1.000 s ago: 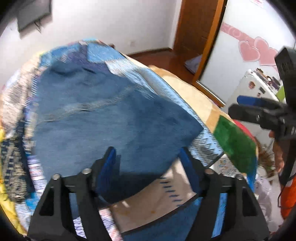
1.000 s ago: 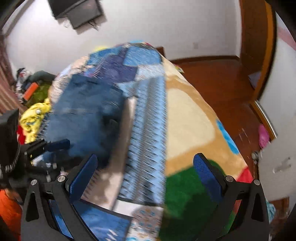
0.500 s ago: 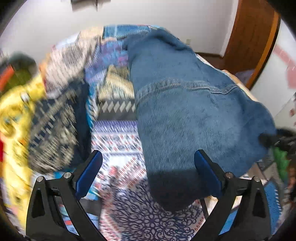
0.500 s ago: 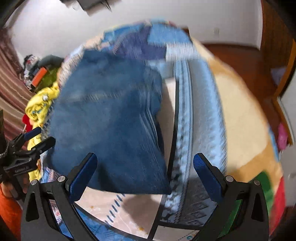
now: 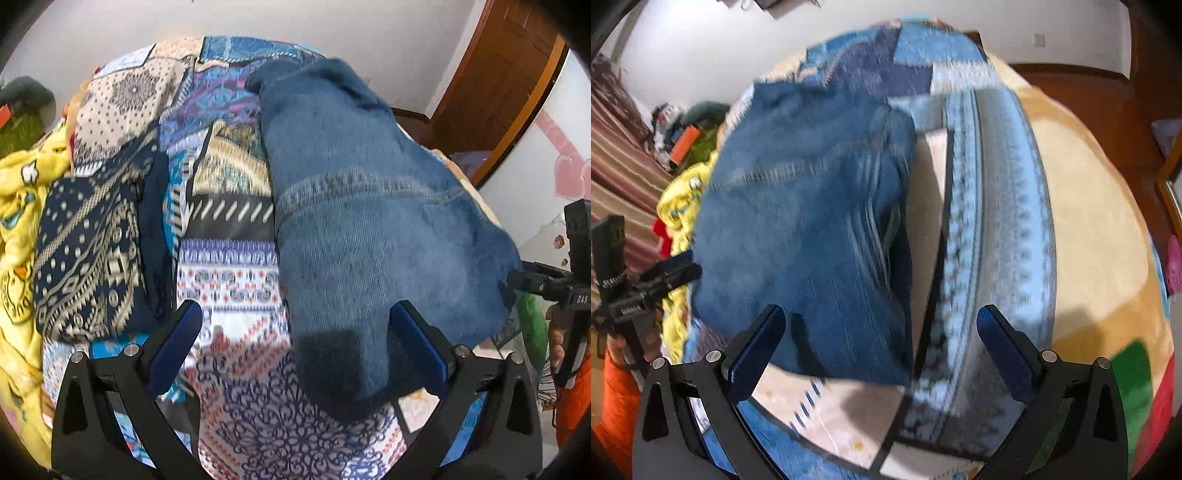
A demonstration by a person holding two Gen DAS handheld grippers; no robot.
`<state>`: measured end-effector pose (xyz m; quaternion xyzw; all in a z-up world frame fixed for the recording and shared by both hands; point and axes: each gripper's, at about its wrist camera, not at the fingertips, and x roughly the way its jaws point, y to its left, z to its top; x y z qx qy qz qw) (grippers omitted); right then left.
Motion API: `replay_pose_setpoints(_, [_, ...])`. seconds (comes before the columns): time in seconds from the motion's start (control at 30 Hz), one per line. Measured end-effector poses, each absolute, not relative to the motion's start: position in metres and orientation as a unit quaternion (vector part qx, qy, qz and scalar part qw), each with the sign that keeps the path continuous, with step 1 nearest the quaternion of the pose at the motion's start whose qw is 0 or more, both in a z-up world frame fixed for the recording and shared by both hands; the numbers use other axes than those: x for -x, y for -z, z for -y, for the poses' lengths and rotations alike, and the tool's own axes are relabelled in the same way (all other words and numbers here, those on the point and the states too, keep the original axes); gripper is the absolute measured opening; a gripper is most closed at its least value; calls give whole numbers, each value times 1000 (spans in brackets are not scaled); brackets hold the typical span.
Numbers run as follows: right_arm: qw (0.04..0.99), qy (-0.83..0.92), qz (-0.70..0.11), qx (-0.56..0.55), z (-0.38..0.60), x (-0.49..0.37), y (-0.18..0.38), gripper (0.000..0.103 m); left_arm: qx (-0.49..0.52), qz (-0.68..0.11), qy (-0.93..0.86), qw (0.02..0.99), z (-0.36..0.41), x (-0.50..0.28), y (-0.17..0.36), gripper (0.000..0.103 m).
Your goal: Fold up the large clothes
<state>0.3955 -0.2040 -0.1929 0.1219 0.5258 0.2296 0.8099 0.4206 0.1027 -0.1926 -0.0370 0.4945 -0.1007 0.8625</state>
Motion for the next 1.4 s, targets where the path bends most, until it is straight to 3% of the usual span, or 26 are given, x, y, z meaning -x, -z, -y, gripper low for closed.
replay_pose_setpoints(0.2, [775, -269, -546, -171, 197, -433, 220, 103, 109, -513, 134, 841, -101, -452, 201, 103])
replay_pose_setpoints(0.3, [737, -287, -574, -213, 197, -448, 242, 95, 148, -519, 148, 828, -101, -466, 212, 103])
replay_pose_setpoints(0.47, [723, -326, -564, -231, 191, -454, 252, 91, 230, -532, 169, 797, -106, -489, 238, 103])
replay_pose_setpoints(0.53, [713, -334, -572, -231, 181, -459, 256, 84, 249, -536, 171, 788, -106, -496, 245, 103])
replay_pose_setpoints(0.63, [704, -338, -577, -239, 173, -465, 260, 83, 243, -529, 178, 793, -102, -499, 243, 103])
replay_pose_setpoints(0.7, [695, -338, -581, -255, 176, -471, 262, 80, 246, -523, 186, 795, -100, -500, 242, 95])
replay_pose_setpoints(0.87, [689, -321, -586, -279, 181, -466, 261, 60, 239, -518, 189, 799, -97, -492, 232, 68])
replay_pose_setpoints(0.93, [697, -313, -582, -277, 183, -461, 253, 55, 244, -513, 193, 800, -101, -484, 224, 62])
replay_pose_setpoints(1.13, [725, -314, -566, -235, 163, -444, 212, 43, 244, -479, 203, 819, -109, -453, 187, 53])
replay_pose_setpoints(1.4, [746, -344, -529, -214, 106, -433, 149, 41, 236, -406, 204, 859, -162, -413, 114, 53])
